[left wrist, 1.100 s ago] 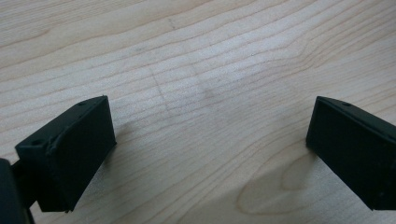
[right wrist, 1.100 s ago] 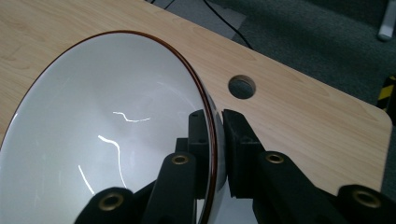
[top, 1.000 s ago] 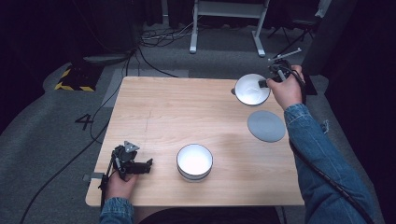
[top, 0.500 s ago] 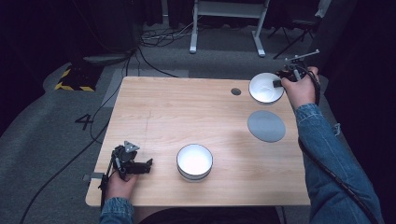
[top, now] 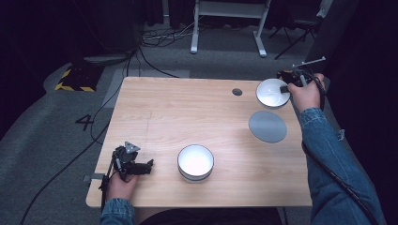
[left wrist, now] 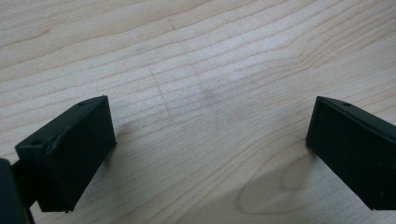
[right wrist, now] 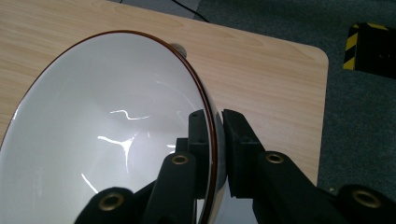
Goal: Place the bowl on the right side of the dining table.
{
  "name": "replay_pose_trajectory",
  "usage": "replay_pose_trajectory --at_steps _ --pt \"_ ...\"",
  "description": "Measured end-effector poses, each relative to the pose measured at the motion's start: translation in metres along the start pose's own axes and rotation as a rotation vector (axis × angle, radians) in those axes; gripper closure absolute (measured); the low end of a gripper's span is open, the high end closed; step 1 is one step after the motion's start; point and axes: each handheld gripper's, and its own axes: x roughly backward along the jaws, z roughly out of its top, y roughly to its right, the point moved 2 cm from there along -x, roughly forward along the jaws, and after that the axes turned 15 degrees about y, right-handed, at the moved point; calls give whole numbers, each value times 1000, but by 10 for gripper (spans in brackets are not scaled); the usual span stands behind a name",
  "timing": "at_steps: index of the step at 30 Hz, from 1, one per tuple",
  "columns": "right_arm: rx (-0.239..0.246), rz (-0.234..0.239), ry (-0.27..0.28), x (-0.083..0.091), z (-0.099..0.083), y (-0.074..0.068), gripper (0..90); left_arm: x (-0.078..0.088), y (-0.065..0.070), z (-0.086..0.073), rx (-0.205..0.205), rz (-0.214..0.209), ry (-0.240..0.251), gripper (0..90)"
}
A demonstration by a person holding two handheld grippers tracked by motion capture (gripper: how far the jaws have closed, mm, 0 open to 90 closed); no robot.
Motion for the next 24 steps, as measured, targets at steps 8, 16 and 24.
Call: replay_pose_trajectory --at_steps 8,16,24 --pt "-29 7 -34 -14 -21 6 820 0 0 0 1 1 1 14" --pt "-57 6 -61 -26 -41 12 820 0 0 0 0 0 0 14" --pt "-76 1 -87 -35 -59 17 821 0 0 0 1 1 0 14"
